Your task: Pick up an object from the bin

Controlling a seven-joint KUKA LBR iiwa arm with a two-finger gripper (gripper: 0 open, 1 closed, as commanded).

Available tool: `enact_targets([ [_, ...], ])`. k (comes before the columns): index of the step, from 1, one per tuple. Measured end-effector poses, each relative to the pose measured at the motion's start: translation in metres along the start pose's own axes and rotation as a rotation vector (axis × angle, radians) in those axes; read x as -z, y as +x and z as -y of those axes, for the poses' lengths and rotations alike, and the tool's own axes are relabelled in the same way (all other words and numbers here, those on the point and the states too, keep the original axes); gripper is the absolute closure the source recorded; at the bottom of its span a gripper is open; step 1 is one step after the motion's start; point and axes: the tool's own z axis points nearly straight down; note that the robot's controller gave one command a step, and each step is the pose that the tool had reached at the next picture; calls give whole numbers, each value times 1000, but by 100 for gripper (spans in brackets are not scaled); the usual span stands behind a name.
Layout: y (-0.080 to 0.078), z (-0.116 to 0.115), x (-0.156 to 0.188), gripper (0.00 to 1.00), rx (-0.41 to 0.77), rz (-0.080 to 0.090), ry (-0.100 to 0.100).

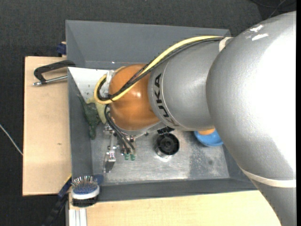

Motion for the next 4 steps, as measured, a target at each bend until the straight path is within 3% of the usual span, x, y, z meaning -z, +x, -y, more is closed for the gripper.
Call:
enact_targets([
  [1,-67,79,19,0,46,3,7],
  [2,-53,171,-2,0,211,-11,7],
  [3,-19,181,-38,0,366,7,1],
  [4,-15,183,-38,100,367,-12,3],
])
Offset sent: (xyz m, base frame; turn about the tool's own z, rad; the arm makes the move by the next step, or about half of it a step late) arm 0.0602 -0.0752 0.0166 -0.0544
